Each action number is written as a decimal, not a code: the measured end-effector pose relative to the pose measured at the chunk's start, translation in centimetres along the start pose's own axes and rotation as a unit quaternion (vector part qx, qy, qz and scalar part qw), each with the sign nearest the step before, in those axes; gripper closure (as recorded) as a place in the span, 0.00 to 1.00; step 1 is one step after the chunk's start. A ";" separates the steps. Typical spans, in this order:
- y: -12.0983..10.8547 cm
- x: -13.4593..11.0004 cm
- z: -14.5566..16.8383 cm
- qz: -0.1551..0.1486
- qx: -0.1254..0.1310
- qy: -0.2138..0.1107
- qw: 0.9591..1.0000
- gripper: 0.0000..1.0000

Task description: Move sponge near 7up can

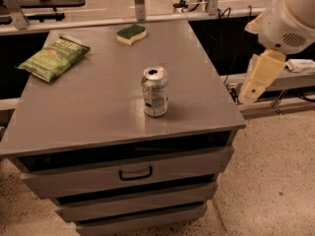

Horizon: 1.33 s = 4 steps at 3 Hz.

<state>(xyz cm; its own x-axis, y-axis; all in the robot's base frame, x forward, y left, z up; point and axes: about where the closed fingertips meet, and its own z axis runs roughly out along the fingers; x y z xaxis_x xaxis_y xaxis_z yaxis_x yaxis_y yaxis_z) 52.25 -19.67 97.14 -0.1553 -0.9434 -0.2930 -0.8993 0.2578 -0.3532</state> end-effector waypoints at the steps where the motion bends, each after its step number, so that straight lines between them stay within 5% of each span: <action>1: -4.8 -3.3 2.8 -0.022 0.033 -0.048 0.998 0.00; 3: -13.0 -10.9 8.5 -0.044 0.058 -0.147 0.987 0.00; 4: -13.0 -10.9 8.6 -0.045 0.057 -0.147 0.987 0.00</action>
Offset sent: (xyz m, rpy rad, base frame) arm 0.1951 0.0912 0.0069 0.2704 -0.2680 0.1891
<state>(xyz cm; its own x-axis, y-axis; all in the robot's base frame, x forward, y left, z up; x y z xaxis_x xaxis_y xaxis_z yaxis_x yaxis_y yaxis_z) 69.15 -10.92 97.33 0.0622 -0.8668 -0.4947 -0.8496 0.2142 -0.4820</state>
